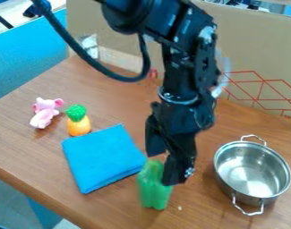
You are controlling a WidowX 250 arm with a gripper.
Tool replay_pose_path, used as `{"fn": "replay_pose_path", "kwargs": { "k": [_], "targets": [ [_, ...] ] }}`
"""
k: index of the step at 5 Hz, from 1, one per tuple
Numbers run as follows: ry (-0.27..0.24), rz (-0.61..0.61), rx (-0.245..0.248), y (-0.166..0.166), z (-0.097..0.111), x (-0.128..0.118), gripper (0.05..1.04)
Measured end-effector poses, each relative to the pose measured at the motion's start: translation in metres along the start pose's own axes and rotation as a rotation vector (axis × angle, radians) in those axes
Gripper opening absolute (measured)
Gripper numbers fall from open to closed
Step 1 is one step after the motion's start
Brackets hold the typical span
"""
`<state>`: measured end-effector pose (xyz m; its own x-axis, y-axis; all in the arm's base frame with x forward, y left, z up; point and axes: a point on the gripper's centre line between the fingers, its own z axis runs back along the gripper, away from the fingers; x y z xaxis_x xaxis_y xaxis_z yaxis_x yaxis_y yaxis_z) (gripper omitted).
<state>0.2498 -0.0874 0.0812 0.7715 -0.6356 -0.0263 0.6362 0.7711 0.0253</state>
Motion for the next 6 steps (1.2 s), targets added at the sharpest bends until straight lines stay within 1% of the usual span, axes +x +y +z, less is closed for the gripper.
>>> {"fn": "replay_pose_path", "kwargs": {
  "k": [1, 2, 3, 4, 5, 6],
  "targets": [
    [0.005, -0.053, -0.001, -0.01, -0.004, 0.0, 1.002],
    [-0.013, -0.058, 0.005, -0.011, 0.001, 0.0, 1.002],
    [0.004, -0.051, 0.012, -0.008, 0.002, -0.003, 0.969],
    [0.014, -0.043, 0.022, -0.004, 0.002, -0.006, 0.664],
    [0.015, -0.042, 0.021, -0.001, 0.002, -0.007, 0.364],
    [0.022, -0.049, 0.017, 0.0, 0.002, -0.008, 0.17]
  ]
}}
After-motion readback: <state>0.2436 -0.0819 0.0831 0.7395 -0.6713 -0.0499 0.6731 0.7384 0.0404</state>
